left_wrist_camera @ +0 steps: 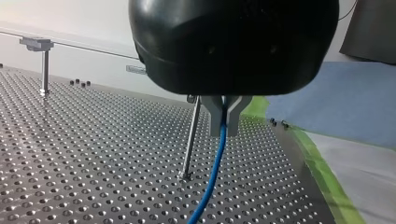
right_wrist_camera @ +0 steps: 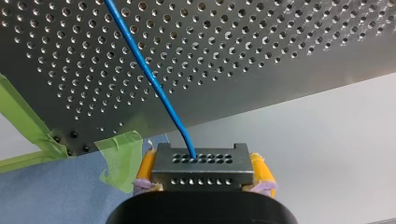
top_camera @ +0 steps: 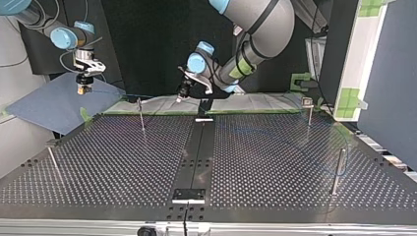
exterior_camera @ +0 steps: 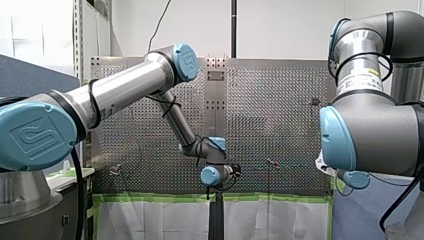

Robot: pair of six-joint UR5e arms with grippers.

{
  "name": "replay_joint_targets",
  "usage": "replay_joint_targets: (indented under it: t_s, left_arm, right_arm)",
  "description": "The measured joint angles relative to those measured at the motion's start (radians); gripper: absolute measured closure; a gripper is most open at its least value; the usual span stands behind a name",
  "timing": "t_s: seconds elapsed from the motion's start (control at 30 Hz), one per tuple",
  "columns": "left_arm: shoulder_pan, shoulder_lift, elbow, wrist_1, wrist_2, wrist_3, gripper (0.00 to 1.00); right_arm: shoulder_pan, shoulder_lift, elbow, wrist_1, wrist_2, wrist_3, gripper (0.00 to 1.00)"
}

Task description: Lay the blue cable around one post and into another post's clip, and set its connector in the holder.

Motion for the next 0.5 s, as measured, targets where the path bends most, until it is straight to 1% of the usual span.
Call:
replay_joint_targets:
  t_s: [0.3,0.5]
  left_arm:
    - [0.009,-0.001,0.020,-0.011,0.004,-0.005,1.00]
    - [0.013,-0.001,0.023,-0.017,0.007,-0.006,1.00]
  right_arm:
    - [0.000,0.002,-0.004,-0.001,0.000,-0.002,1.00]
    - [0.001,0.004,-0.007,-0.001,0.000,-0.002,1.00]
